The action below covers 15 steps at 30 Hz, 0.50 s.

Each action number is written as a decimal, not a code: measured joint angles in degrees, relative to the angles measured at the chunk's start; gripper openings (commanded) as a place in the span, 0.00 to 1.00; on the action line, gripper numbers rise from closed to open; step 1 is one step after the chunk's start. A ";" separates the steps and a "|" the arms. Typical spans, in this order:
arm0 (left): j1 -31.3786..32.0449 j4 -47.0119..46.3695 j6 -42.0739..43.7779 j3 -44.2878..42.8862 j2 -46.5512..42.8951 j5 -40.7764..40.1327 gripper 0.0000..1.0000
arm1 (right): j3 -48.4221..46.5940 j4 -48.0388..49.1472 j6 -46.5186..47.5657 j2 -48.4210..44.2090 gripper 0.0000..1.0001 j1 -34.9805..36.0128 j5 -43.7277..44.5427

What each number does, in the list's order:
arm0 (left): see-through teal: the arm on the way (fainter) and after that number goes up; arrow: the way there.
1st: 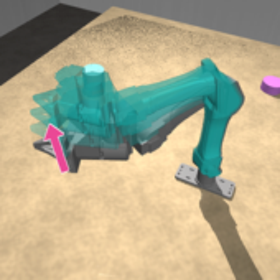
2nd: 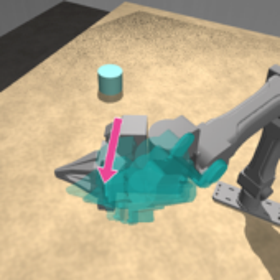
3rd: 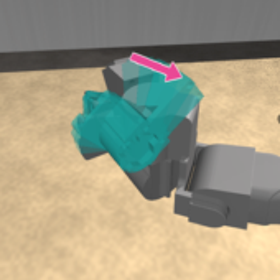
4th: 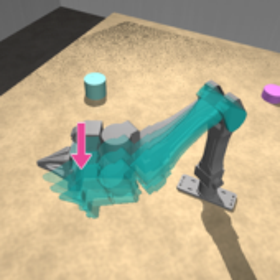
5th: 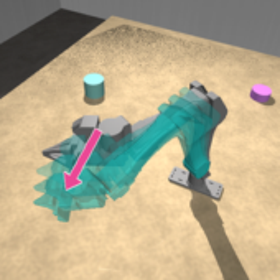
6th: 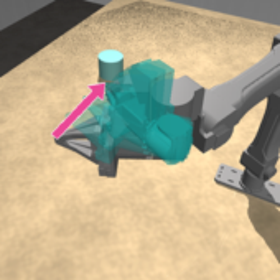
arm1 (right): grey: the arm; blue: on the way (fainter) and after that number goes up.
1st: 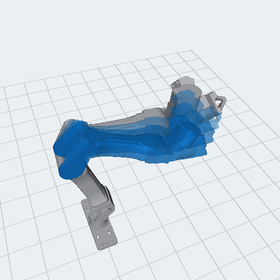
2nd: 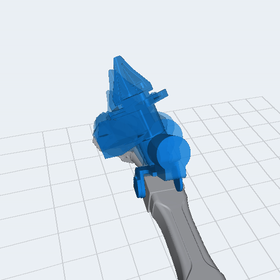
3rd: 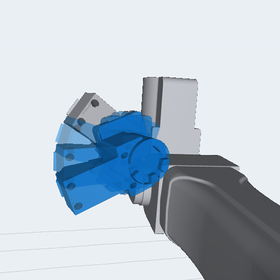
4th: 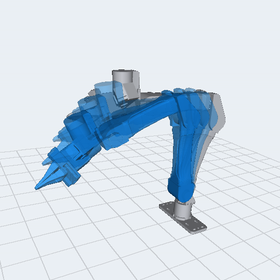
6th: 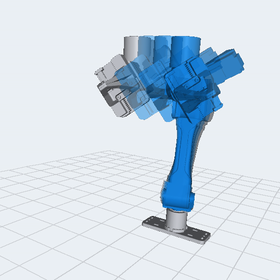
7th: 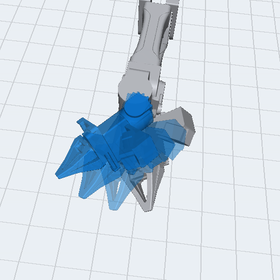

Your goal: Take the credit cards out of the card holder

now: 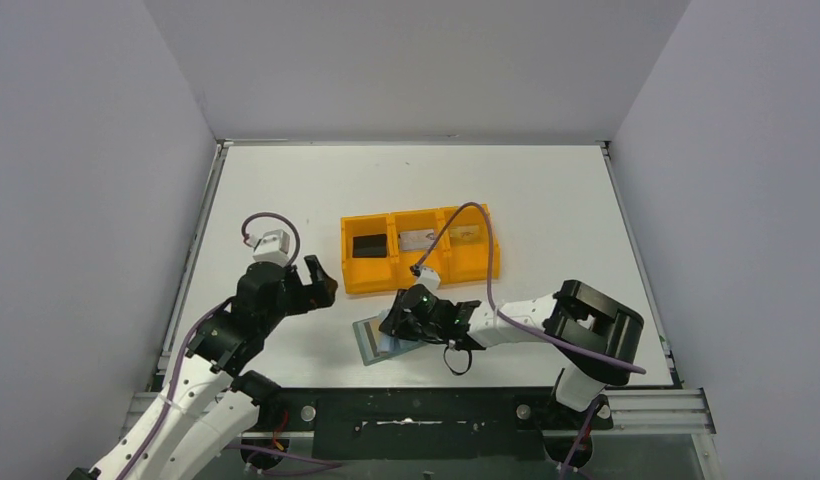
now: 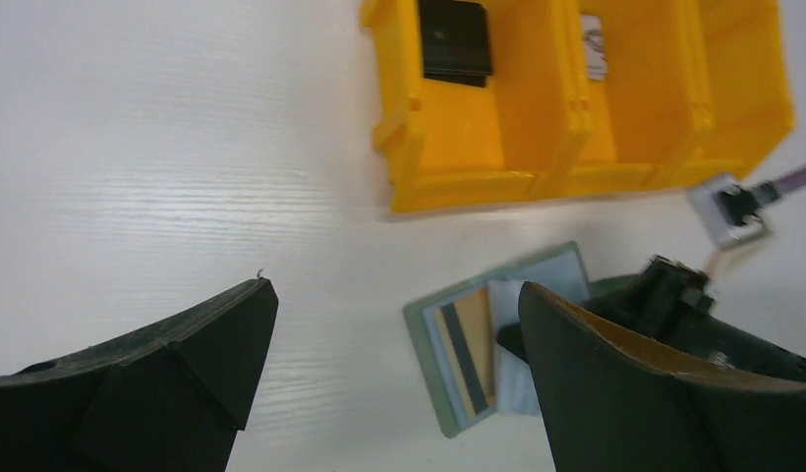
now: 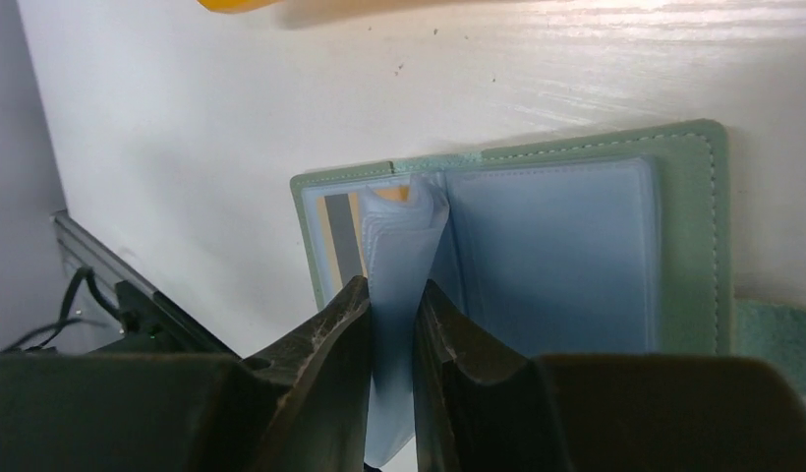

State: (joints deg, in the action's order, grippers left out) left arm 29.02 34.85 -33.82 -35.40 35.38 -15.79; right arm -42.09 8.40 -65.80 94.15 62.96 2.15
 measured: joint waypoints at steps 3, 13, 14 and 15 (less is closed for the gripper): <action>-0.04 -4.22 -0.74 0.31 0.09 9.55 0.86 | 2.38 4.85 -1.88 0.00 0.20 -1.16 -2.75; 0.09 -22.40 -9.16 9.38 12.57 37.27 0.63 | 10.27 19.10 -7.91 0.00 0.21 -4.13 -8.72; 0.15 -23.26 -9.75 10.21 13.00 38.32 0.63 | 11.02 20.37 -8.55 0.00 0.20 -4.24 -8.98; 0.28 -24.59 -10.84 11.37 13.31 39.60 0.63 | 11.80 21.66 -9.16 0.00 0.21 -4.55 -9.20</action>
State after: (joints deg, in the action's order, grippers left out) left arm 29.30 10.26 -44.66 -24.03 48.69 23.81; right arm -30.28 30.06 -74.96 94.15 58.41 -7.05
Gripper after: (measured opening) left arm 0.639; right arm 0.205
